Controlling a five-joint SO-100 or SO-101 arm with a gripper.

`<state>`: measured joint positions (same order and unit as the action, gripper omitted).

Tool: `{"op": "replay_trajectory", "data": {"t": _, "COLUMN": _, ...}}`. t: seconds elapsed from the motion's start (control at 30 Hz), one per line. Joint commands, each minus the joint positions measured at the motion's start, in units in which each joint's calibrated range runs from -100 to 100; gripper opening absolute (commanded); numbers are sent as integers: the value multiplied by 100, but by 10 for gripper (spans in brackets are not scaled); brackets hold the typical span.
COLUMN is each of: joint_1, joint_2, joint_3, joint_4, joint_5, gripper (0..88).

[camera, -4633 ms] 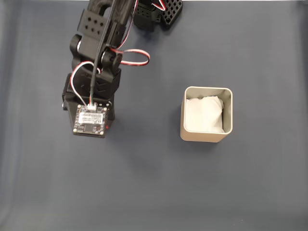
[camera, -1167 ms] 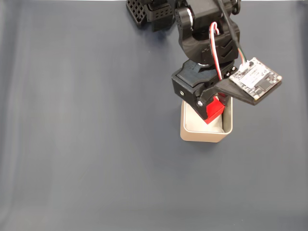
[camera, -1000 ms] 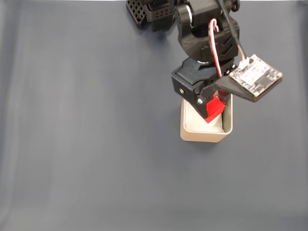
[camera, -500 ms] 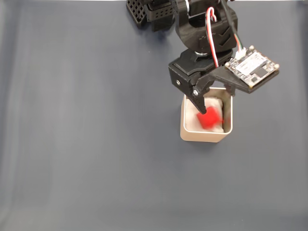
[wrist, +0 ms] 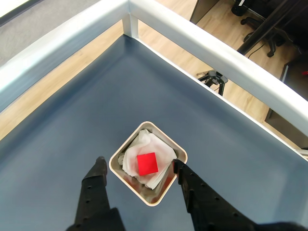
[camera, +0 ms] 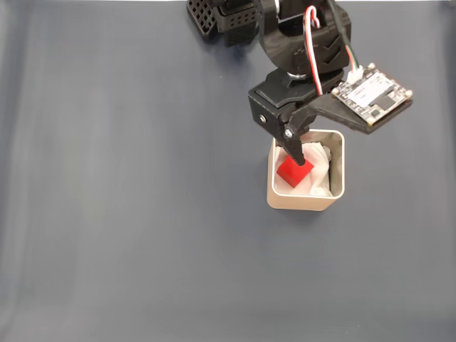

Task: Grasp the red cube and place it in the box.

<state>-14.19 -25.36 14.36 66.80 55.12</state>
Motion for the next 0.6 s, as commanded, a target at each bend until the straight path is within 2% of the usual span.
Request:
{"op": "replay_trajectory", "data": {"t": 0.0, "joint_1": 63, "joint_2": -270, "joint_3": -53, "joint_4": 45, "joint_5": -59, "gripper": 340}}
{"op": "replay_trajectory", "data": {"t": 0.3, "joint_1": 120, "joint_2": -348, "joint_3": 1, "joint_4": 37, "joint_5": -73, "gripper": 315}}
{"op": "replay_trajectory", "data": {"t": 0.57, "joint_1": 533, "joint_2": -757, "joint_3": 768, "joint_4": -945, "joint_5": -122, "gripper": 68}}
